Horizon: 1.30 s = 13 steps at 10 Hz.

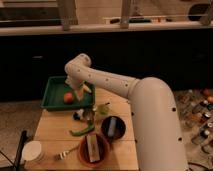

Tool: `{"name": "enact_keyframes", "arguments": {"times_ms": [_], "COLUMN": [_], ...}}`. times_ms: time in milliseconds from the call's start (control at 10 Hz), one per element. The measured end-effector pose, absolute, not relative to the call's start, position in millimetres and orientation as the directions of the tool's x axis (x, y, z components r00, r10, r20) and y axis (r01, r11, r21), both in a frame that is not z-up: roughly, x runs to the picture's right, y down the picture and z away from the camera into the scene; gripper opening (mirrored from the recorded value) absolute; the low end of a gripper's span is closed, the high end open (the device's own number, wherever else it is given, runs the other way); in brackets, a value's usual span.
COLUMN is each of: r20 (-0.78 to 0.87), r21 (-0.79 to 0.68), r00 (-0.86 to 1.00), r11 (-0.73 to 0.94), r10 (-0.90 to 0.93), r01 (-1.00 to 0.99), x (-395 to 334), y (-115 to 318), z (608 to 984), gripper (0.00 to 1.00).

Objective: Place apple in table surface

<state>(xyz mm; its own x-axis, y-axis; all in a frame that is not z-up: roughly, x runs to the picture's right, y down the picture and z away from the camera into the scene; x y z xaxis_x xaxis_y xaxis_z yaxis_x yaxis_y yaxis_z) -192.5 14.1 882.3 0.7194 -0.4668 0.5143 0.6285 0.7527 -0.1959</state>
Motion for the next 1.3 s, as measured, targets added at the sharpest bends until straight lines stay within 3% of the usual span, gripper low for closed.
{"name": "enact_keyframes", "arguments": {"times_ms": [1300], "r20": [0.602], "r21": [-0.223], "r00": [0.633], "r11": [0.658], "r10": [-0.487], "r01": [0.719], "x": [-217], "y": [41], "z": [928], "gripper": [0.80]}}
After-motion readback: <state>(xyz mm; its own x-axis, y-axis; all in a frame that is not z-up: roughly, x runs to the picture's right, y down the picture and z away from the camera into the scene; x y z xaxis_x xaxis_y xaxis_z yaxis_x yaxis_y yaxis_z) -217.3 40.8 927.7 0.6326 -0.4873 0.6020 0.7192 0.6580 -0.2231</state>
